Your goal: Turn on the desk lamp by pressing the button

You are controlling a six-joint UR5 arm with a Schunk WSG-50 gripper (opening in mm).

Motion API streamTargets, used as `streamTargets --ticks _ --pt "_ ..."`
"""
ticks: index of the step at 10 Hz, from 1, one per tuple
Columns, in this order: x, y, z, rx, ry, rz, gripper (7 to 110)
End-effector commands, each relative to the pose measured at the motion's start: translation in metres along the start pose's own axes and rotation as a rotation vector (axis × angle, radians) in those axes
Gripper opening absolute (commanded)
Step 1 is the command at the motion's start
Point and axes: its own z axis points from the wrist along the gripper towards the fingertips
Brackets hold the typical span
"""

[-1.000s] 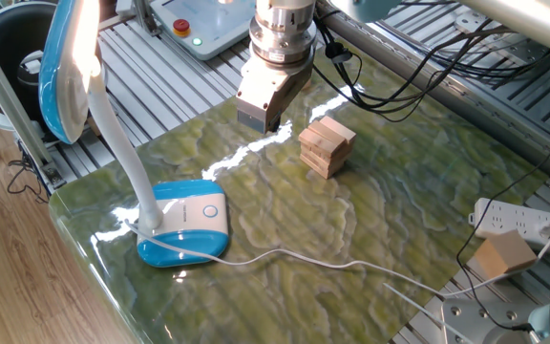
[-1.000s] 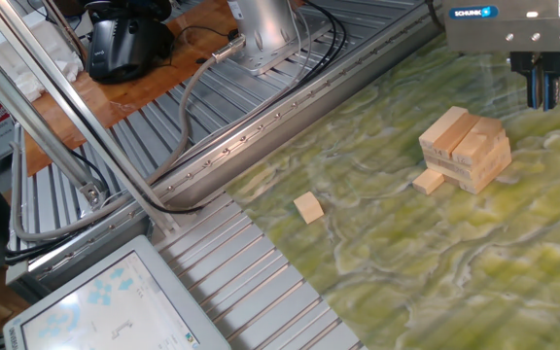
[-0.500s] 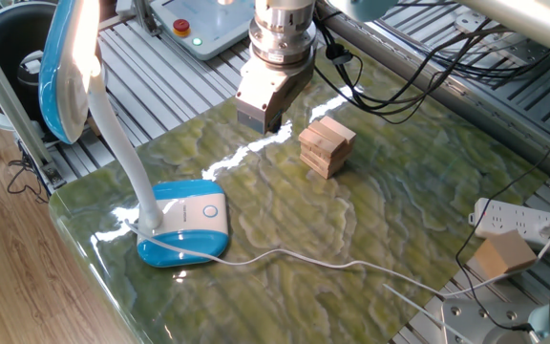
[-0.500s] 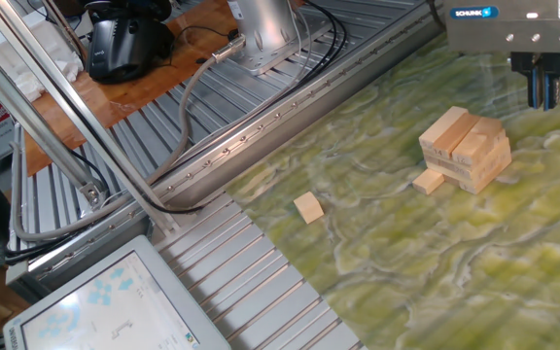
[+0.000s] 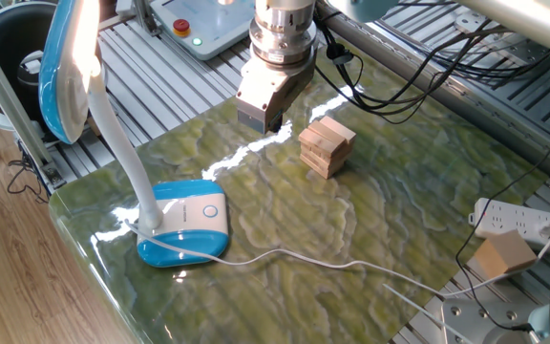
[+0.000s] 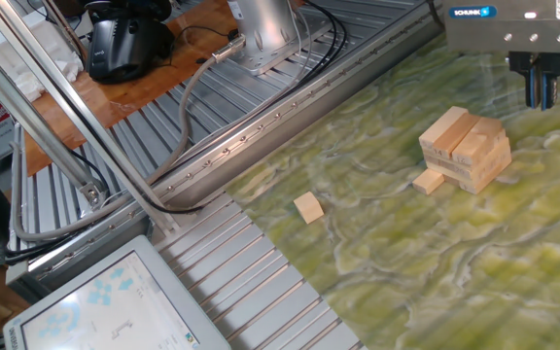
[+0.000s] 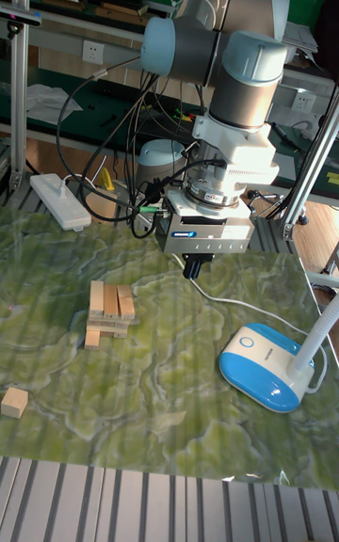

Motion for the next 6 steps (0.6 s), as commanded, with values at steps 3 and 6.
streamTargets --ticks 3,6 --pt "0.0010 -0.0005 0.0008 -0.010 -0.009 0.003 7" --pt "0.0024 -0.0078 0.0014 0.013 -0.010 -0.003 7"
